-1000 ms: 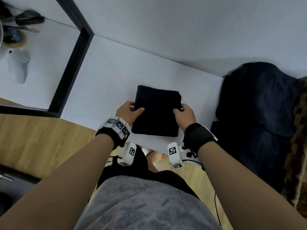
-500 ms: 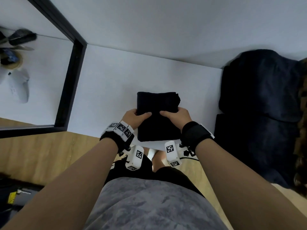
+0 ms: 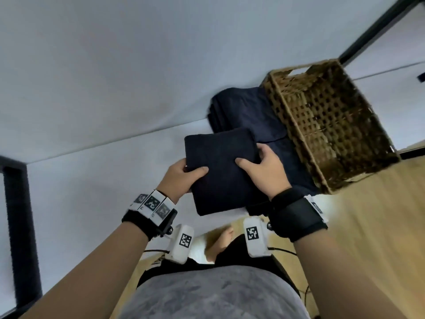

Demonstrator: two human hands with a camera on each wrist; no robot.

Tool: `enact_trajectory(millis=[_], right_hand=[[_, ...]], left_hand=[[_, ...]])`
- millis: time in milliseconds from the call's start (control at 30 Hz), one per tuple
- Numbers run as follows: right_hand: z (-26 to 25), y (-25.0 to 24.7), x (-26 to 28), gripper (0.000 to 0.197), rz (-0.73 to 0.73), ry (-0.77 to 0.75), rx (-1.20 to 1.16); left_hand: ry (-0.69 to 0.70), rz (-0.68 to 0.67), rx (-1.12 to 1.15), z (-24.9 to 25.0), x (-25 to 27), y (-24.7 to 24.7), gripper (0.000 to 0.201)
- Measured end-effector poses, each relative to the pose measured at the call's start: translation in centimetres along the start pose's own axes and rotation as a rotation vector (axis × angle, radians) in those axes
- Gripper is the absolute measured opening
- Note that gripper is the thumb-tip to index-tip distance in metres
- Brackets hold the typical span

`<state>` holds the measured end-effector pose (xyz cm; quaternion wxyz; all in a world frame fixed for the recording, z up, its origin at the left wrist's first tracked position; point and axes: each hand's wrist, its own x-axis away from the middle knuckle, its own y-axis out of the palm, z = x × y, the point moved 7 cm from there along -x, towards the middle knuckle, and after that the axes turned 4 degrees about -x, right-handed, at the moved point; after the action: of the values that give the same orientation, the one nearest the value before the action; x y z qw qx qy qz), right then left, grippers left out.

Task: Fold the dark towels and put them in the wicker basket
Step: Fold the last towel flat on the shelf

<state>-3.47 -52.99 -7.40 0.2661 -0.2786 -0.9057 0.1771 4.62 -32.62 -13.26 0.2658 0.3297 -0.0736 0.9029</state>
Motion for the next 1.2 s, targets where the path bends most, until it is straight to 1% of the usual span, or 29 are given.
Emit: enact_trajectory(millis=[67, 167, 233, 300, 400, 533, 633, 700, 800, 833, 900, 933, 967, 1000, 1067, 1133, 1200], right_hand=[[-0.8, -3.5, 0.2, 0.06, 0.081, -0.048, -0.002], [-1.3, -8.2, 0.1, 0.062, 0.146, -0.091, 0.081], [-0.9, -10.7, -0.1, 0.061, 0.156, -0.09, 0.122], [-0.1, -12.5, -0.2, 0.062, 0.142, -0.086, 0.138], [1.6, -14.2, -0.6, 0.063, 0.099, -0.094, 0.161], [4.4, -14.5, -2.1, 0.063, 0.023, -0.103, 0.193], [5.9, -13.9, -2.8, 0.062, -0.035, -0.121, 0.229], [6.1, -13.8, -2.9, 0.058, -0.027, -0.209, 0.249], [5.3, -13.2, -2.5, 0.052, -0.011, -0.39, 0.329], [4.9, -12.9, -2.3, 0.051, -0.003, -0.446, 0.381], [4.0, -12.1, -1.6, 0.05, -0.008, -0.572, 0.496], [3.8, -11.3, -1.1, 0.049, -0.044, -0.622, 0.542], [3.8, -10.5, -0.8, 0.049, -0.104, -0.639, 0.57], [4.3, -9.8, -0.7, 0.05, -0.176, -0.617, 0.581], [5.5, -9.1, -1.4, 0.052, -0.297, -0.487, 0.55], [6.8, -9.0, -2.3, 0.054, -0.37, -0.377, 0.498], [7.9, -8.9, -2.7, 0.056, -0.423, -0.347, 0.524]], left_hand=[[0.043, -0.053, 0.036, 2.3, 0.5, 2.7, 0.029], [0.079, -0.133, 0.038, 4.8, 0.7, 6.9, 0.041], [0.087, -0.175, -0.004, 5.9, 0.8, 9.7, 0.046], [0.071, -0.185, -0.028, 6.1, 1.0, 12.1, 0.05], [0.045, -0.166, 0.002, 5.0, 1.0, 14.8, 0.046], [0.028, -0.073, 0.045, 3.2, 0.9, 16.7, 0.04], [0.022, 0.033, 0.0, 2.1, 0.9, 17.2, 0.039], [0.014, 0.11, -0.047, 1.7, 1.0, 17.1, 0.04], [-0.007, 0.19, -0.048, 1.4, 1.3, 17.4, 0.044], [0.003, 0.236, -0.125, 1.5, 1.4, 17.4, 0.047], [0.015, 0.342, -0.427, 1.9, 1.5, 17.8, 0.054], [0.009, 0.391, -0.547, 2.2, 1.7, 18.1, 0.054], [-0.003, 0.425, -0.594, 2.4, 1.8, 18.5, 0.053], [-0.019, 0.445, -0.598, 2.6, 1.8, 18.8, 0.052], [-0.052, 0.466, -0.562, 2.9, 1.6, 19.1, 0.051], [-0.048, 0.463, -0.556, 2.8, 1.4, 19.3, 0.051], [-0.068, 0.441, -0.656, 2.1, 1.3, 19.4, 0.053]])
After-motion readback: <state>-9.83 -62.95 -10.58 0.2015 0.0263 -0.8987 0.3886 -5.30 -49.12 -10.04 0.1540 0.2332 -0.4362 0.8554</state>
